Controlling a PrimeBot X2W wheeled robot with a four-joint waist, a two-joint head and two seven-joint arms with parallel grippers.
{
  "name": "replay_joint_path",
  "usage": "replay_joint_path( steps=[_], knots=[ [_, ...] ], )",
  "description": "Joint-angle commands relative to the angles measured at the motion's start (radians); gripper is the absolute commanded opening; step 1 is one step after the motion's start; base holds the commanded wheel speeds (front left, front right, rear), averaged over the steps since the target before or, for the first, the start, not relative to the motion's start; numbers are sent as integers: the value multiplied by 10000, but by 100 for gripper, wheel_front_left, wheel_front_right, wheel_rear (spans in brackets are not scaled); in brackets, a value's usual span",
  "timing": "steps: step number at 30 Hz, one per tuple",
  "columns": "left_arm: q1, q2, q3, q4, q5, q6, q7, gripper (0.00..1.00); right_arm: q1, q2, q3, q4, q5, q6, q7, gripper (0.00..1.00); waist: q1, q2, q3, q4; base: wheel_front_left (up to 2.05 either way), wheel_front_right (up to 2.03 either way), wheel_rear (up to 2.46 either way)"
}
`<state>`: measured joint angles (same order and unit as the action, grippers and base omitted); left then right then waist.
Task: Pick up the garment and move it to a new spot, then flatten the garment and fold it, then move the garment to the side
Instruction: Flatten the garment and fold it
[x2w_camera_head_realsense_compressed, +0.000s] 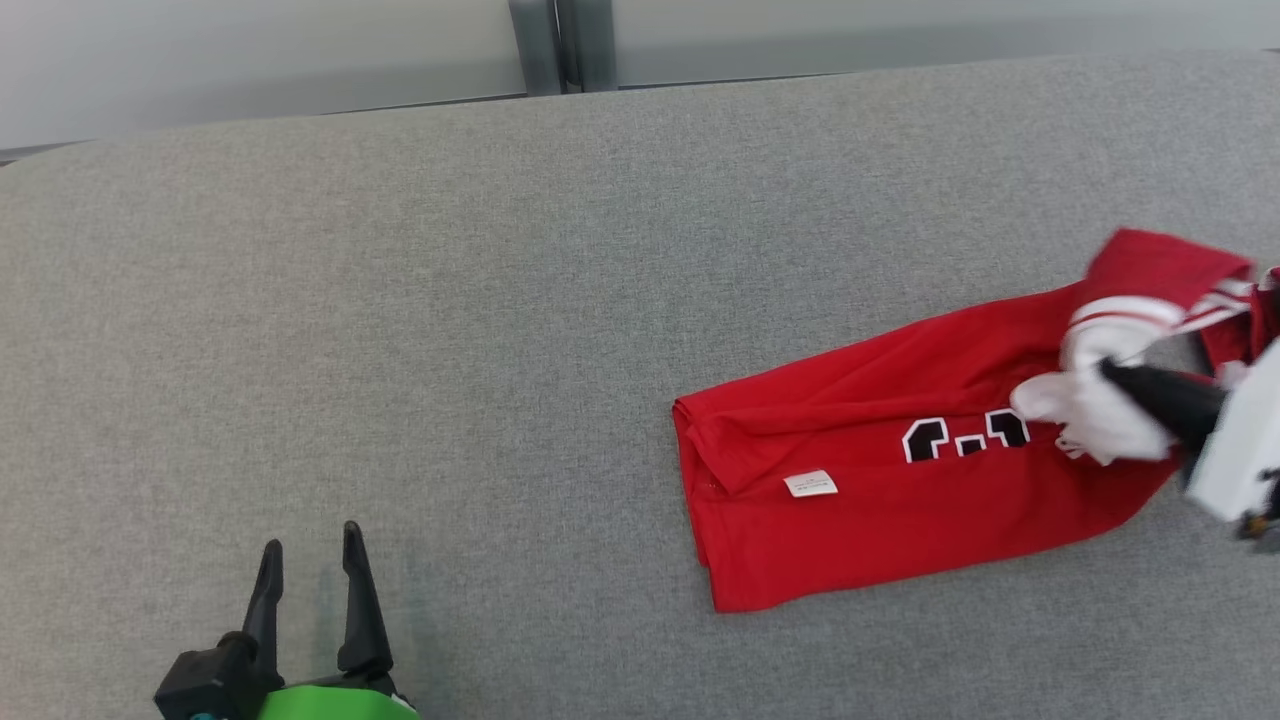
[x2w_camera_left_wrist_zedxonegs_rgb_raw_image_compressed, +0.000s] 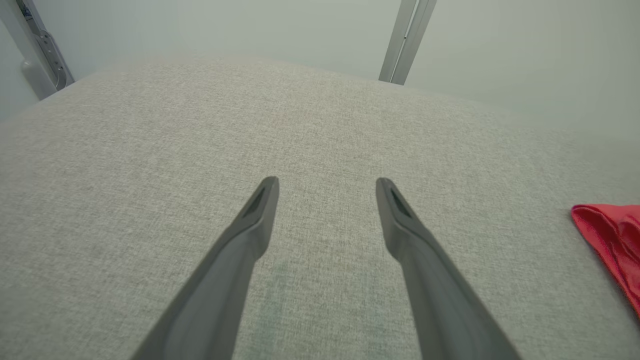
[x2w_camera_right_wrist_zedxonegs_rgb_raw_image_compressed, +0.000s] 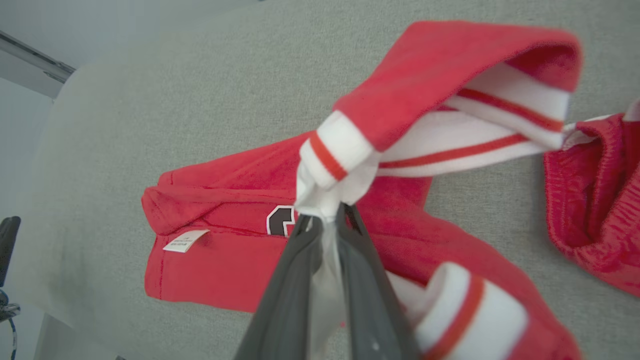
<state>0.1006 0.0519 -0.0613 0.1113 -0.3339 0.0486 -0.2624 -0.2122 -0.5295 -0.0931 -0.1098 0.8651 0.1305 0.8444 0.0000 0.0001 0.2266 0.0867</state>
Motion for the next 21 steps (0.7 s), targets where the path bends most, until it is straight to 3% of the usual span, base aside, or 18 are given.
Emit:
replay_joint_path(
  steps=[1,6,10,14,21],
  knots=[
    [-75,-6,-100,85,-133,10,-28,100,87,509,597,-231,-52,4,155,0,0,-1,-7,-15,0,0,0],
    [-365,-1,-502,260,-83,22,-28,100,-230,2685,2149,99,-754,4,-326,0,0,-1,-69,130,0,0,0],
    [-310,-1,-514,160,50,125,-27,100,-161,3838,2850,879,-1520,6,-988,0,0,-1,-189,423,0,0,0],
    [-131,0,-443,101,63,153,-27,100,30,4346,3306,1342,-1567,6,-1372,0,0,-1,-307,604,0,0,0],
    [-1,-1,-509,60,-24,234,-27,100,310,4304,3913,1528,-1821,6,-1506,0,0,-1,-418,654,0,0,0]
  ],
)
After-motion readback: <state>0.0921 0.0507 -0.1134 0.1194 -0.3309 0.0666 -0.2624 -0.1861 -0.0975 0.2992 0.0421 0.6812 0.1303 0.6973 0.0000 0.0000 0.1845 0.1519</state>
